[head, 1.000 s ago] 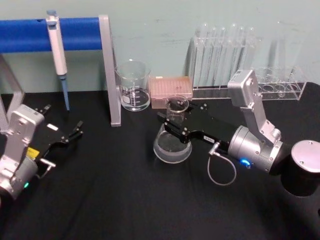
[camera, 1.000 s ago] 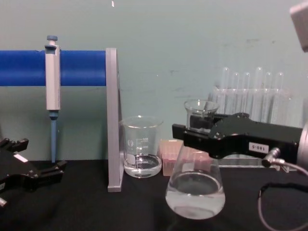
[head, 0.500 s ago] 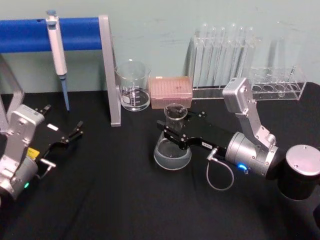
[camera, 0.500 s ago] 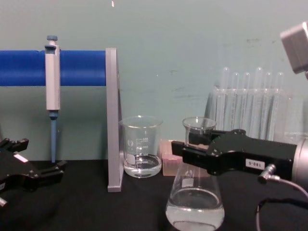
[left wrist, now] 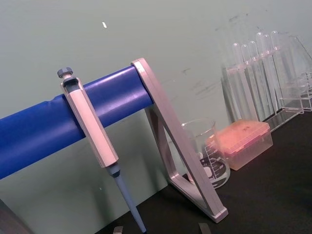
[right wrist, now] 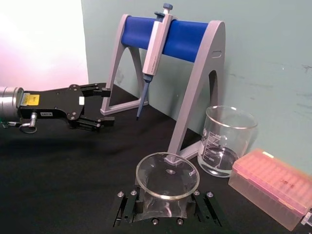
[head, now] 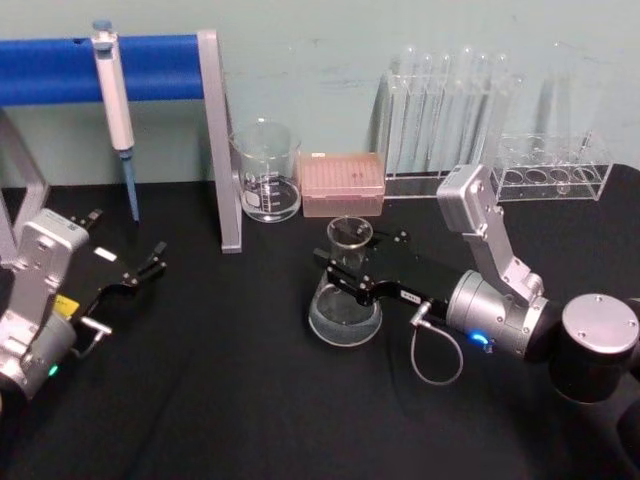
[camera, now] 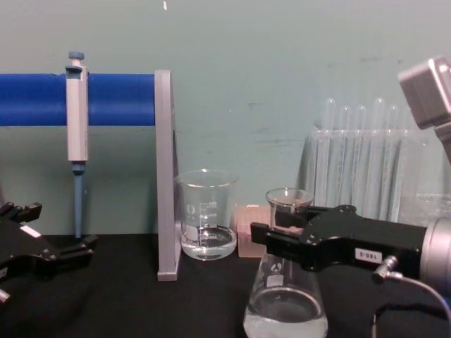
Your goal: Grasp the erlenmeyer flask with one hand, shake it three times, then place it back.
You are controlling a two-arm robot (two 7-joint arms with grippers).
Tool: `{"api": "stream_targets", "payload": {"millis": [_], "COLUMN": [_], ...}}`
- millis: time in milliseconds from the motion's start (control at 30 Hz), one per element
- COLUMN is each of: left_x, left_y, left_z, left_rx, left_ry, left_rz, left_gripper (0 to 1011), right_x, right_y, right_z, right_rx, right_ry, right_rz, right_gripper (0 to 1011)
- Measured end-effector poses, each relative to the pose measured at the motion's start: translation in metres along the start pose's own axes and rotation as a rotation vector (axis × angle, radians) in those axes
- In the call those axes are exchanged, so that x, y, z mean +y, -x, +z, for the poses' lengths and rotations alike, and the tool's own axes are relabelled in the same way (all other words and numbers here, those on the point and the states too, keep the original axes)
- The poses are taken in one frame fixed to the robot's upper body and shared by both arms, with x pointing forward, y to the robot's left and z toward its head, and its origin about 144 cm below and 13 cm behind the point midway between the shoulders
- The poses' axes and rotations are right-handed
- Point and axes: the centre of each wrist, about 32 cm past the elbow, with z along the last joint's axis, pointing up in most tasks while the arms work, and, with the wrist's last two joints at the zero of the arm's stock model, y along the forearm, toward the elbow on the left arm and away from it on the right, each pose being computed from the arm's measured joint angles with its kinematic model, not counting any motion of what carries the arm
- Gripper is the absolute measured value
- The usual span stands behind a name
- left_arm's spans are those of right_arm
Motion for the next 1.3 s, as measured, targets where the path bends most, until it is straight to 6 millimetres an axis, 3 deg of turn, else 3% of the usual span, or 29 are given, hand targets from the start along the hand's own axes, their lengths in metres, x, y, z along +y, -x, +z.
{"api": "stream_targets", "payload": {"millis": [1300], "left_x": [0.0000], "left_y": [0.0000], "left_z": [0.0000], "left_rx": [0.000], "left_ry": [0.000], "left_rz": [0.000], "left_gripper": [1001], "right_x": [0.0065], "right_y": [-0.0011], "right_z": [-0.0091], "right_rx": [0.013], "right_ry": [0.046], "right_rz": [-0.028], "right_gripper": [456]}}
